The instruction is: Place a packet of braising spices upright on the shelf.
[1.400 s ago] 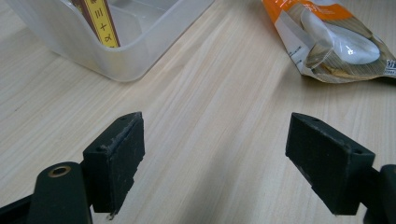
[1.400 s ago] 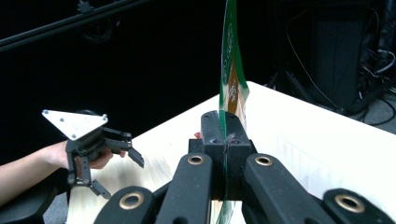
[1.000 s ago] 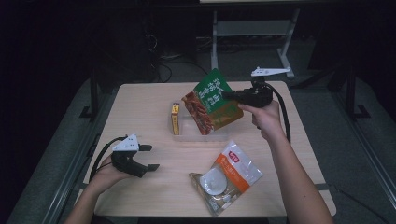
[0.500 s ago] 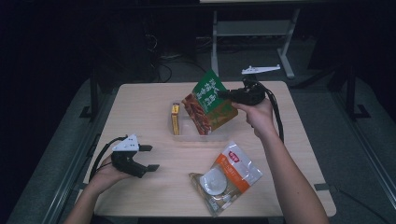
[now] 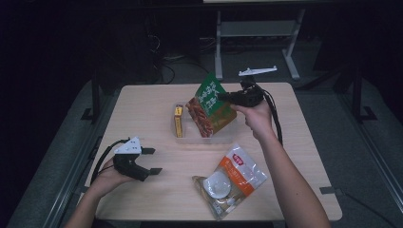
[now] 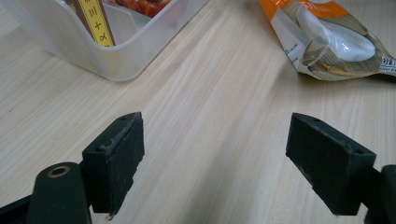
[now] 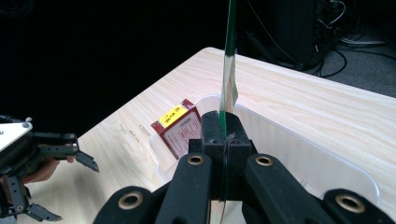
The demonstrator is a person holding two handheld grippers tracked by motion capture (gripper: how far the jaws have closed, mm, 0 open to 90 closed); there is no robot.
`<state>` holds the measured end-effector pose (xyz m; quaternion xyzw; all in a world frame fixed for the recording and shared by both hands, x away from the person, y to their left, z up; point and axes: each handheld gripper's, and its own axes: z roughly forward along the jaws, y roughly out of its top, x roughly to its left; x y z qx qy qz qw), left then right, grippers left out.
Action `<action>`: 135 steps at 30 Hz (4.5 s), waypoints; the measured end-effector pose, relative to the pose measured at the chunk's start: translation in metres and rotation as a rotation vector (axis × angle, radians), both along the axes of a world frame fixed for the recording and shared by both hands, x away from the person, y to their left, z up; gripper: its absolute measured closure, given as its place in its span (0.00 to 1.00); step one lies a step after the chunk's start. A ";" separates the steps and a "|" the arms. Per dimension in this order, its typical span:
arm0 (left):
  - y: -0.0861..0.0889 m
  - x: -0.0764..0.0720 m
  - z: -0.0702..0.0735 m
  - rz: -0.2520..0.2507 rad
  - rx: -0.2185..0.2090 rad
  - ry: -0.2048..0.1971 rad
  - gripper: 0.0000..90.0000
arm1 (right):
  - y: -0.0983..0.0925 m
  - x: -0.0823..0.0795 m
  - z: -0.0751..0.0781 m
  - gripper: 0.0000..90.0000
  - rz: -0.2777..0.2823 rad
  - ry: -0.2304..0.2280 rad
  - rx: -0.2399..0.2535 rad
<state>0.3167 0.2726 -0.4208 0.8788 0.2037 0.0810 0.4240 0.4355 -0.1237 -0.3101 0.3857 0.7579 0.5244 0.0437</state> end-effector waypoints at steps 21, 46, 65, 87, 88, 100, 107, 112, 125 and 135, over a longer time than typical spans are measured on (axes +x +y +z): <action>-0.003 0.000 -0.001 -0.020 0.017 0.001 0.21 | 0.022 0.011 0.008 0.99 0.013 -0.009 -0.062; -0.006 -0.002 -0.004 -0.027 0.026 0.013 0.21 | -0.010 -0.037 -0.011 0.85 0.025 -0.075 -0.107; -0.006 -0.002 -0.004 -0.030 0.026 0.016 0.21 | 0.002 -0.031 -0.003 1.00 0.008 -0.118 -0.140; -0.010 -0.002 -0.005 -0.054 0.039 0.015 0.21 | 0.029 -0.014 0.008 1.00 0.026 -0.113 -0.153; -0.011 -0.002 -0.005 -0.053 0.038 0.014 0.21 | 0.029 -0.014 0.007 0.99 0.029 -0.112 -0.150; -0.011 -0.002 -0.005 -0.053 0.036 0.018 0.21 | 0.018 -0.019 -0.002 0.60 0.015 -0.120 -0.141; -0.013 -0.003 -0.006 -0.049 0.035 0.029 0.20 | 0.002 -0.029 -0.004 0.42 0.015 -0.140 -0.128; -0.014 -0.001 -0.007 -0.048 0.043 0.037 0.18 | -0.009 -0.040 -0.010 0.38 0.027 -0.157 -0.139; -0.018 -0.004 -0.004 -0.007 0.060 0.042 0.17 | -0.033 -0.072 -0.039 0.35 0.067 -0.172 -0.214; -0.025 -0.008 -0.007 -0.006 0.069 0.053 0.18 | -0.046 -0.097 -0.063 0.35 0.074 -0.156 -0.246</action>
